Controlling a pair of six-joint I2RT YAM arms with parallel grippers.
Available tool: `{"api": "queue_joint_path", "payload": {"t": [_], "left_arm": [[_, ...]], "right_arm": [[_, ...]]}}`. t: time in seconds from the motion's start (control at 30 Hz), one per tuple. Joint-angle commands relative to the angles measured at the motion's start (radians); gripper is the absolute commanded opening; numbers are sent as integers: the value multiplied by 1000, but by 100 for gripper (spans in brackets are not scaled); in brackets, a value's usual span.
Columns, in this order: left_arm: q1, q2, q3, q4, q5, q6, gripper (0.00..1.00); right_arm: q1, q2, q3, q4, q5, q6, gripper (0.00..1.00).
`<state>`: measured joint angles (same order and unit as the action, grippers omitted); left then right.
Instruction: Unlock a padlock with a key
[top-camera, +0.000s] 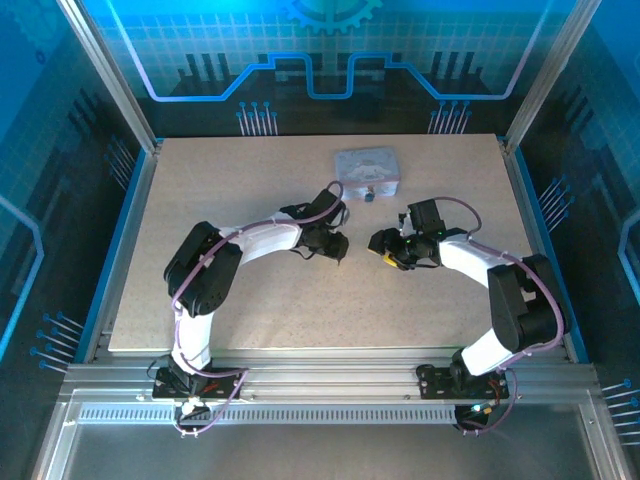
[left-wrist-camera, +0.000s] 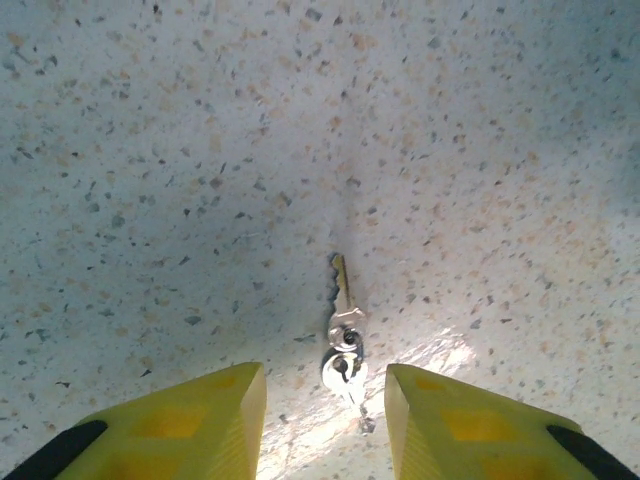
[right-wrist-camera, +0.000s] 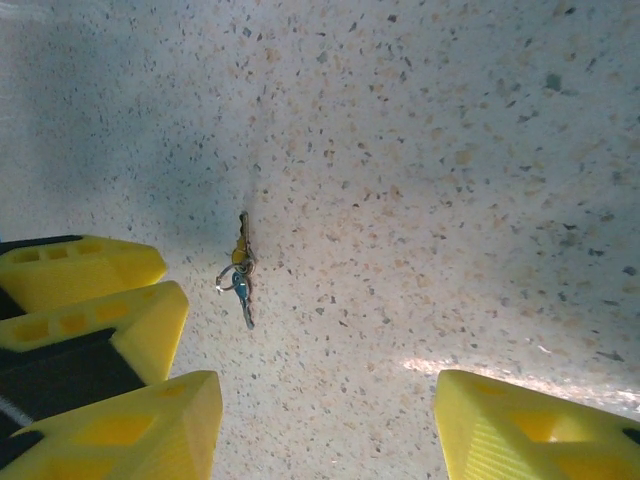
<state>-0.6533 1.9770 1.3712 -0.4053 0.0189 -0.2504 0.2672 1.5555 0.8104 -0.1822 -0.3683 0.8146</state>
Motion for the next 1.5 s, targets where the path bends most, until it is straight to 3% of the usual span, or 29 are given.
{"api": "queue_joint_path", "payload": {"t": [0.0, 0.57, 0.83, 1.47], "left_arm": [[-28, 48, 63, -78, -17, -38, 37], [-42, 160, 198, -213, -60, -62, 28], [-52, 152, 211, -239, -63, -70, 32], [-91, 154, 226, -268, -131, -278, 32]], "right_arm": [[-16, -29, -17, -32, 1, -25, 59], [-49, -61, -44, -40, -2, -40, 59], [-52, -68, -47, -41, 1, -42, 59], [-77, -64, -58, -37, -40, -69, 59]]}}
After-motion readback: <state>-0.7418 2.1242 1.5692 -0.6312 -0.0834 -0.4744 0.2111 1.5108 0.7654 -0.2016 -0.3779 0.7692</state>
